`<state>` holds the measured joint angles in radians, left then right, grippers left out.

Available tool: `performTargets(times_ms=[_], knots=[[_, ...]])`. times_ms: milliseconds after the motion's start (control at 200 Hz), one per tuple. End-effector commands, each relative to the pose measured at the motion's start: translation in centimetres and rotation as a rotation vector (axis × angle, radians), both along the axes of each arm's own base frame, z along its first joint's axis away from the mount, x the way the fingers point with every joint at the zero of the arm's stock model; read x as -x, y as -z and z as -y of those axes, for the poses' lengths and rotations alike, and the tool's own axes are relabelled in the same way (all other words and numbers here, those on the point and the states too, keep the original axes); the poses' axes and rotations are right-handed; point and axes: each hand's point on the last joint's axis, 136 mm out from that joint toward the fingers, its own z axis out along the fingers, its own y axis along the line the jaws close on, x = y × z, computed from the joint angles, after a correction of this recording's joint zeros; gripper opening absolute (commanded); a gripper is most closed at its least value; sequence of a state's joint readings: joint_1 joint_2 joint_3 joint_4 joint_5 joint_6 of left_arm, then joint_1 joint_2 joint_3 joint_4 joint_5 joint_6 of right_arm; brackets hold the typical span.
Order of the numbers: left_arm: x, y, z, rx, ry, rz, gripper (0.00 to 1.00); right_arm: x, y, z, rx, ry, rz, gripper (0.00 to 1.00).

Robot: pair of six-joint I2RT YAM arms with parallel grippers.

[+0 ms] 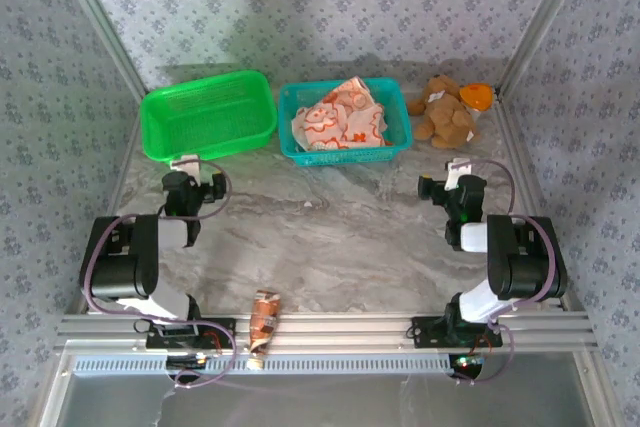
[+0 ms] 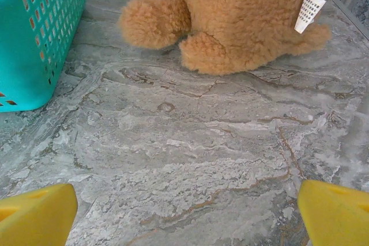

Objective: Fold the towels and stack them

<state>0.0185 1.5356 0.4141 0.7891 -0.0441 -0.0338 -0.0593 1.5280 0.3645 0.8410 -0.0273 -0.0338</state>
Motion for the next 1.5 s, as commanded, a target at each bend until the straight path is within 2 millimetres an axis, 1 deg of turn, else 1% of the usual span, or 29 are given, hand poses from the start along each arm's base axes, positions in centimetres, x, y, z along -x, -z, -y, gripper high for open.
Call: performTargets(times_ms=[0, 844, 924, 984, 1089, 1139, 1209, 1239, 1264, 1299, 1314, 1329, 1354, 1369, 1399, 1454, 1494], knots=[[-0.3, -0.6, 0.3, -0.009, 0.022, 0.025, 1.0, -0.5, -0.6, -0.1, -0.018, -0.002, 0.017, 1.0], [-0.2, -0.5, 0.2, 0.015, 0.027, 0.024, 1.0, -0.5, -0.6, -0.2, -0.015, -0.002, 0.019, 1.0], [-0.3, -0.6, 0.1, 0.015, 0.021, 0.018, 1.0, -0.3, -0.8, 0.5, -0.009, 0.046, 0.029, 1.0], [-0.4, -1.0, -0.1, 0.017, 0.013, 0.002, 1.0, 0.0, -1.1, 1.3, -0.006, 0.092, 0.047, 1.0], [-0.7, -2.4, -0.5, 0.013, -0.006, -0.053, 1.0, 0.7, -2.7, 1.6, 0.009, 0.124, 0.074, 1.0], [-0.7, -3.6, -0.9, 0.02, -0.035, -0.067, 1.0, 1.0, -3.6, 1.8, 0.028, 0.153, 0.069, 1.0], [-0.5, -5.6, -1.5, 0.052, -0.095, -0.082, 1.0, 1.4, -5.3, 2.4, 0.028, 0.202, 0.065, 1.0], [-0.3, -6.4, -1.8, 0.074, -0.121, -0.089, 1.0, 1.6, -6.1, 2.8, -0.005, 0.24, 0.058, 1.0], [-0.1, -7.0, -1.8, 0.1, -0.141, -0.101, 1.0, 1.8, -6.6, 3.4, -0.062, 0.289, 0.05, 1.0], [0.0, -8.1, -1.9, 0.138, -0.163, -0.106, 1.0, 2.0, -7.3, 3.6, -0.139, 0.326, 0.036, 1.0], [0.3, -8.1, -1.9, 0.155, -0.178, -0.122, 1.0, 2.1, -7.6, 3.7, -0.168, 0.335, 0.03, 1.0], [0.4, -8.5, -2.0, 0.182, -0.199, -0.127, 1.0, 2.1, -7.9, 3.7, -0.197, 0.346, 0.029, 1.0], [0.8, -8.9, -2.5, 0.215, -0.253, -0.149, 1.0, 2.2, -8.3, 3.9, -0.252, 0.376, 0.022, 1.0], [1.0, -9.3, -2.7, 0.245, -0.287, -0.153, 1.0, 2.3, -8.1, 3.7, -0.295, 0.38, 0.003, 1.0], [1.3, -9.8, -3.0, 0.278, -0.317, -0.169, 1.0, 1.8, -8.5, 2.8, -0.367, 0.334, -0.009, 1.0], [1.4, -10.6, -2.1, 0.314, -0.279, -0.197, 1.0, 0.5, -10.4, 1.3, -0.404, 0.203, 0.014, 1.0], [1.4, -10.8, -1.4, 0.344, -0.257, -0.214, 1.0, -0.2, -11.2, 0.1, -0.42, 0.141, 0.013, 1.0]])
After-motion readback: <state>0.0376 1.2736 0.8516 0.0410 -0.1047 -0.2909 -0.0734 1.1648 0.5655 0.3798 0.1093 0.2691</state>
